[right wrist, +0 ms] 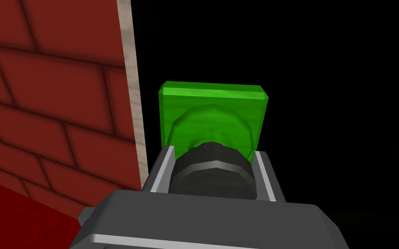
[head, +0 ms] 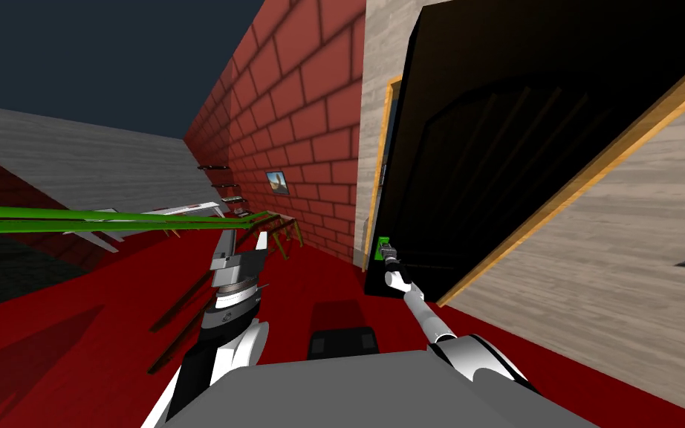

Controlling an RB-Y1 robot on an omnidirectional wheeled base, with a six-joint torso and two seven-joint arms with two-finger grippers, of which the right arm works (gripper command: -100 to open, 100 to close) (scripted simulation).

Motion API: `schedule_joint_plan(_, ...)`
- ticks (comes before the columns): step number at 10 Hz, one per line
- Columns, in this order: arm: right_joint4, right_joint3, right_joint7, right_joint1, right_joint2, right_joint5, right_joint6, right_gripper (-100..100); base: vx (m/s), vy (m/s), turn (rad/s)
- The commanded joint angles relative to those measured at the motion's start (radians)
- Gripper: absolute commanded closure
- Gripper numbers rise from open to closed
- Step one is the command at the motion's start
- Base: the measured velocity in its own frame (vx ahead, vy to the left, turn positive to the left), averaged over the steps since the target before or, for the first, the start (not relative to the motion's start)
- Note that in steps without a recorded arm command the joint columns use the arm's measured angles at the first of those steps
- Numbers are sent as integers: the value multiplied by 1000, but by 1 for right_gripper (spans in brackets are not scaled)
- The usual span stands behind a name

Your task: Pull the door open

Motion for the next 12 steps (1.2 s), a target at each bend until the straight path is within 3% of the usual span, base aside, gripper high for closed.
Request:
schedule_joint_plan(1,-9,25,-35,12,-18,-1,0,100,-211,-103,181)
schedule_joint_plan(8,-37,114,-165,49,-111,-6,-6,100,-201,-94,195)
schedule_joint_plan(9,-34,105,-152,45,-104,-6,-5,100,-99,-31,44)
schedule_joint_plan(12,-57,150,-193,62,-131,1,-8,100,-193,-77,105)
